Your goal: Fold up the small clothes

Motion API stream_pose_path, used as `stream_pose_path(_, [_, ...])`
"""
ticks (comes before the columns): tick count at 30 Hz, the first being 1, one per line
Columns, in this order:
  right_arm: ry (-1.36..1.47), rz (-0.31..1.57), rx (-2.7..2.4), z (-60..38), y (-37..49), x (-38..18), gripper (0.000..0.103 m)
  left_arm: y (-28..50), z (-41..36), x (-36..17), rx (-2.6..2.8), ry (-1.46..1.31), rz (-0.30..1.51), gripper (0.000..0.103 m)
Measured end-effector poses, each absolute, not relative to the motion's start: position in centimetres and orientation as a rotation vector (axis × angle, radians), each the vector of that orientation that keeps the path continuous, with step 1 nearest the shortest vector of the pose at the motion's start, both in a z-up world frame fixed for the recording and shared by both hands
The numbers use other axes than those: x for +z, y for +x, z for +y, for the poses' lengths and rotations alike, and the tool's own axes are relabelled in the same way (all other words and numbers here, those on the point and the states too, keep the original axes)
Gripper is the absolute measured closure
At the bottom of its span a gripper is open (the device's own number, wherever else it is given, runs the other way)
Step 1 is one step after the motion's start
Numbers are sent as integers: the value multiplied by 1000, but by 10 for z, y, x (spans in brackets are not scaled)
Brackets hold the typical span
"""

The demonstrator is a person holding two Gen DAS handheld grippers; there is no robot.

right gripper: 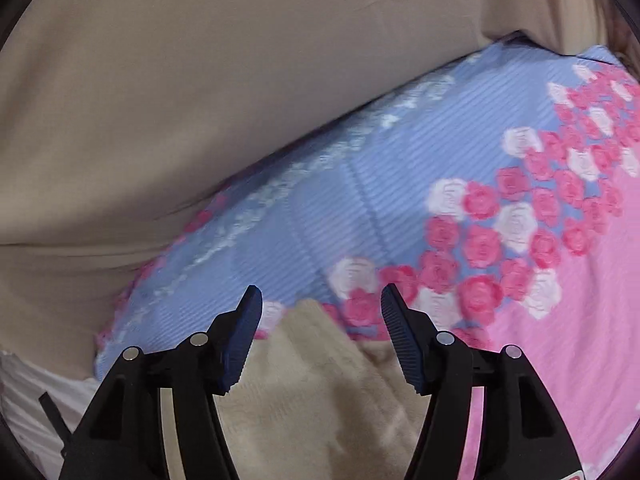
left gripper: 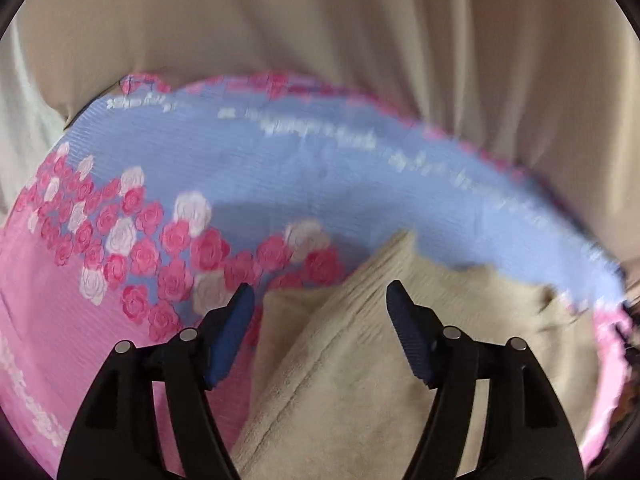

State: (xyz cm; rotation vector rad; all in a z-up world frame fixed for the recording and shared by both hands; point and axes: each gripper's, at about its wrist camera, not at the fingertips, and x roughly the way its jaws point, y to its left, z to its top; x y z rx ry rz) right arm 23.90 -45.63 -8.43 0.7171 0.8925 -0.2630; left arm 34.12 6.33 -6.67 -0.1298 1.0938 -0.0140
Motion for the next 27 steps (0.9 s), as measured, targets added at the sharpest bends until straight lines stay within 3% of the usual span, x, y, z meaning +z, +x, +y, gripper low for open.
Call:
stream_pose_path(1, [689, 917, -257, -452, 236, -84, 44, 341, 62, -75, -16, -127, 1121, 39])
stream_pose_path(3, [620, 942, -193, -432, 224, -83, 45, 340, 62, -89, -39, -125, 1153, 65])
stream_pose_path(5, [479, 981, -183, -408, 214, -89, 45, 339, 64, -94, -32, -107, 1138, 82])
stream_pose_path(8, [350, 1067, -254, -391, 203, -114, 52, 339, 76, -87, -3, -181, 1120, 88])
stream_pose_path(11, [408, 1022, -283, -398, 189, -116, 52, 346, 78, -92, 26, -179, 1146, 88])
stream_pose_path(14, [383, 1070, -306, -402, 191, -126, 53, 348, 74, -98, 10, -124, 1159, 87])
stream_pose_path(17, [411, 1042, -294, -401, 176, -104, 49, 330, 73, -69, -90, -175, 1095, 81])
stream_pose_path(20, [396, 1030, -263, -394, 144, -96, 40, 288, 84, -48, -125, -202, 1060, 38])
stream_pose_path(27, [573, 1144, -255, -396, 76, -142, 35, 206, 128, -101, -25, -433, 1233, 33])
